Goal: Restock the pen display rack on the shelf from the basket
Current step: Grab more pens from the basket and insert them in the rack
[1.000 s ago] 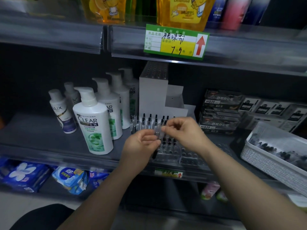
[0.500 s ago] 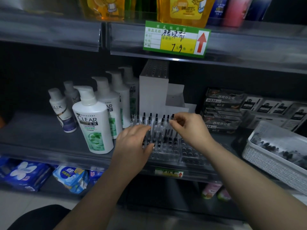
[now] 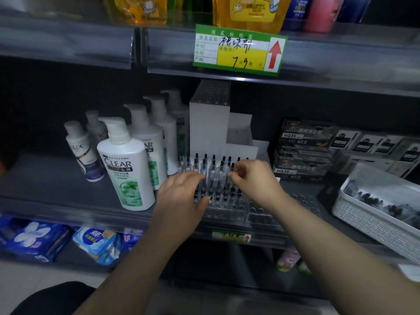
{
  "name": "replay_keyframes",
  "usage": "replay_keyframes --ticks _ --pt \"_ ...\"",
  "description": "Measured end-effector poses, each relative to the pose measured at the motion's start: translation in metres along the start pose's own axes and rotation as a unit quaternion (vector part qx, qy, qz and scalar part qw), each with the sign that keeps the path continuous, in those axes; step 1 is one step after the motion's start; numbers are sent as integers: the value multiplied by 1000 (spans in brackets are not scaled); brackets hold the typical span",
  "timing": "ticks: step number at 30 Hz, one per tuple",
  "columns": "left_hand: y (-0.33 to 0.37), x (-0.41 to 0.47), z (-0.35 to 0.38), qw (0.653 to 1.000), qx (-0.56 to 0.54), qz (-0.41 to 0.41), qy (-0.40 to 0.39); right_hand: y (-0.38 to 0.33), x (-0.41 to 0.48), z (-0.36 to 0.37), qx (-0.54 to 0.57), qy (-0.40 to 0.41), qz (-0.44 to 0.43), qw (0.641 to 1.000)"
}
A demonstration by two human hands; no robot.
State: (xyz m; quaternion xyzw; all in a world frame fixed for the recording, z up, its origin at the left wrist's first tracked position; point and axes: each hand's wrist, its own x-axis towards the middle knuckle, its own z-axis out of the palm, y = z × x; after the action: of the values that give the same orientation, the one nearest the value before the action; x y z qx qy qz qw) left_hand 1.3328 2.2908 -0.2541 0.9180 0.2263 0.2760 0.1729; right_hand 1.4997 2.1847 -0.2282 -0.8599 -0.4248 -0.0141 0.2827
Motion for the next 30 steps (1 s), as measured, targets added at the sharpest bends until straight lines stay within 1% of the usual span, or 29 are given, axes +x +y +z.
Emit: replay_keyframes --ticks 4,9,13,15,19,22,26,30 --pt "1 2 1 1000 -6 -14 -14 3 -5 -3 22 -4 19 1000" --pt "5 2 -1 999 -15 -34 -25 11 -19 -16 19 -3 28 999" --pt "19 11 -5 999 -20 -16 -24 25 -37 -39 6 -5 24 1000" --pt "31 15 -4 999 -24 -3 -28 35 -47 -52 -21 -6 15 1000" --pt "66 23 4 998 -38 30 -44 53 -67 -83 -60 2 24 998" --pt "99 31 11 996 -50 60 -50 71 -84 -110 -83 15 50 995" --pt "146 41 28 991 -65 103 -64 103 -113 -147 -106 18 119 987" --pt "195 49 51 984 -67 142 -83 137 -143 -188 -129 31 170 977"
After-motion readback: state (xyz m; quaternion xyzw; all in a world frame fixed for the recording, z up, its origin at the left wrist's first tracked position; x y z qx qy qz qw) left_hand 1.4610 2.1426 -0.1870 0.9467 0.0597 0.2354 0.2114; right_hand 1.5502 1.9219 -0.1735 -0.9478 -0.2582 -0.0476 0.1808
